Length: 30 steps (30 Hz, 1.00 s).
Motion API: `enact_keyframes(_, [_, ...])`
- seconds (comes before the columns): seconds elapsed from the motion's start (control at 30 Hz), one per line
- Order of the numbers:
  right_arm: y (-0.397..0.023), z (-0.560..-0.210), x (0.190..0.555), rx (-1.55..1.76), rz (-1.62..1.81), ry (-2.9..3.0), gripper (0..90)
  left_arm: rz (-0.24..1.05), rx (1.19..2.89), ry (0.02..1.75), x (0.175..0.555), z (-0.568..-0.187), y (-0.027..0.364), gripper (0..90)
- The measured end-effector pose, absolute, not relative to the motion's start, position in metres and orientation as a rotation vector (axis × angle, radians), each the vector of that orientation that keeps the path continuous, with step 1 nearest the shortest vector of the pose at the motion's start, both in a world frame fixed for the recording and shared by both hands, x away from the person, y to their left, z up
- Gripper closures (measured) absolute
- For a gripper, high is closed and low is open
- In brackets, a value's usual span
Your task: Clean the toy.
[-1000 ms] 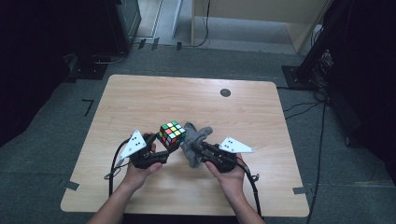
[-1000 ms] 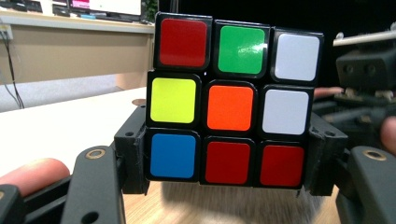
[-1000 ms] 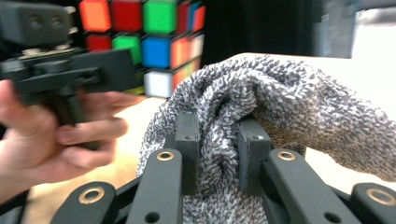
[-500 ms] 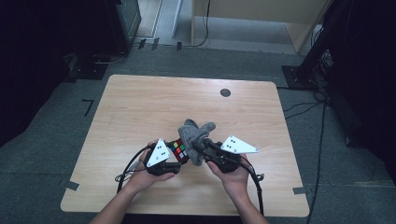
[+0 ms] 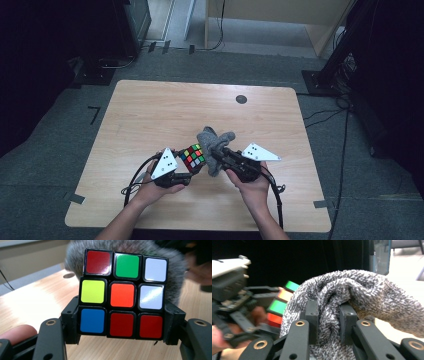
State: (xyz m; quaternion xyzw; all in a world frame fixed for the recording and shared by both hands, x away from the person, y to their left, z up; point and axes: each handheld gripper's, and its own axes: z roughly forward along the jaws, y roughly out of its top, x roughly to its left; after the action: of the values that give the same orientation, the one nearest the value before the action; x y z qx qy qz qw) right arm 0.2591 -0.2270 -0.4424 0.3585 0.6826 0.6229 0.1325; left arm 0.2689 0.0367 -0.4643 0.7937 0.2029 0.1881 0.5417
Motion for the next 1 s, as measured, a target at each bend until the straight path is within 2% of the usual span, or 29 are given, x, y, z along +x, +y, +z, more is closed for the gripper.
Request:
enact_keyframes(0.13, [-0.216,-0.435,0.253,0.973,1.792,2.005,74.1,0.455,1.886,0.472,0.266,-0.464,0.035,34.0])
enact_keyframes(0.4, [-0.231,-0.451,0.264,1.088,1.701,1.996,74.7,0.418,1.864,0.484,0.270,-0.464,0.039,34.0])
enact_keyframes(0.53, [-0.223,-0.440,0.257,1.041,1.796,1.988,74.6,0.449,1.924,0.489,0.270,-0.468,0.034,34.0])
enact_keyframes(0.67, [-0.213,-0.432,0.250,0.966,1.807,2.004,74.6,0.441,1.910,0.466,0.266,-0.466,0.033,34.1])
enact_keyframes(0.87, [-0.227,-0.449,0.262,1.097,1.830,1.955,74.7,0.410,1.860,0.467,0.267,-0.461,0.040,34.0])
enact_keyframes(1.0, [-0.227,-0.447,0.260,1.105,1.823,1.958,74.6,0.416,1.885,0.479,0.269,-0.463,0.036,34.0])
